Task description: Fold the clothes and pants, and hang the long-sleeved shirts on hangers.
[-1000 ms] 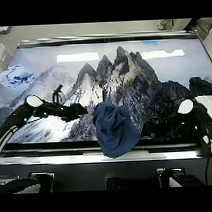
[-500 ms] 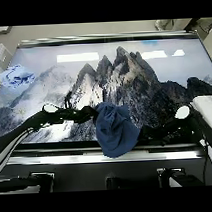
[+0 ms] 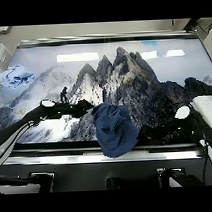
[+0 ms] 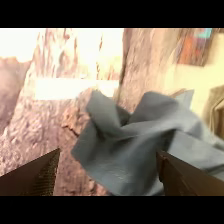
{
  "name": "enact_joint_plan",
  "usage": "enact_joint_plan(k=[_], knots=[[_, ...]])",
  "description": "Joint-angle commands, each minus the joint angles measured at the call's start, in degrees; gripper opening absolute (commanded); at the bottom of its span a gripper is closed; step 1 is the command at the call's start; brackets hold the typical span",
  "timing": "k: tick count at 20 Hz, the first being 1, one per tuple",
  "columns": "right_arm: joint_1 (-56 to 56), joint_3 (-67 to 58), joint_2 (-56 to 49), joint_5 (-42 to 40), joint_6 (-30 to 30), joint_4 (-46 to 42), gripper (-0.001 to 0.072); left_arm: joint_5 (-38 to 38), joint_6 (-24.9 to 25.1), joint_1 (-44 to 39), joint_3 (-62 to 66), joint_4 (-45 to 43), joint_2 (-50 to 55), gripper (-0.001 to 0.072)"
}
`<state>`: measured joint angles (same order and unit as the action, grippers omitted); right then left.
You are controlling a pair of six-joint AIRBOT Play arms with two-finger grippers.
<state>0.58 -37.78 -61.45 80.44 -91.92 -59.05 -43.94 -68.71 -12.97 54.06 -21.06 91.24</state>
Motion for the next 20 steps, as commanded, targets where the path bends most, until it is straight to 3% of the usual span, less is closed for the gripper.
enact_joint_plan(k=[1, 7, 11, 13, 20], knots=[[0.04, 0.02, -0.04, -0.48, -0.42, 0.20, 0.0704, -1.64, 0.17, -1.70, 0.50, 0.20, 3.02, 0.0658], [0.04, 0.00, -0.04, -0.55, -0.39, 0.57, 0.0704, -1.22, -0.15, -3.43, 0.50, 3.37, 4.57, 0.0635], [0.04, 0.07, -0.04, -1.07, -0.39, 1.57, 0.0702, 0.04, -1.40, -3.17, 0.50, 2.97, 4.57, 0.0154], [0.04, 1.18, -0.04, -2.25, -0.39, 1.55, 0.0700, 0.04, -1.29, -2.91, 0.50, 2.19, 4.48, 0.0023], [0.94, 14.49, -0.04, -11.26, 1.31, 15.28, 0.0691, 1.09, -1.31, -2.36, 0.50, 1.75, 2.10, 0.0019]])
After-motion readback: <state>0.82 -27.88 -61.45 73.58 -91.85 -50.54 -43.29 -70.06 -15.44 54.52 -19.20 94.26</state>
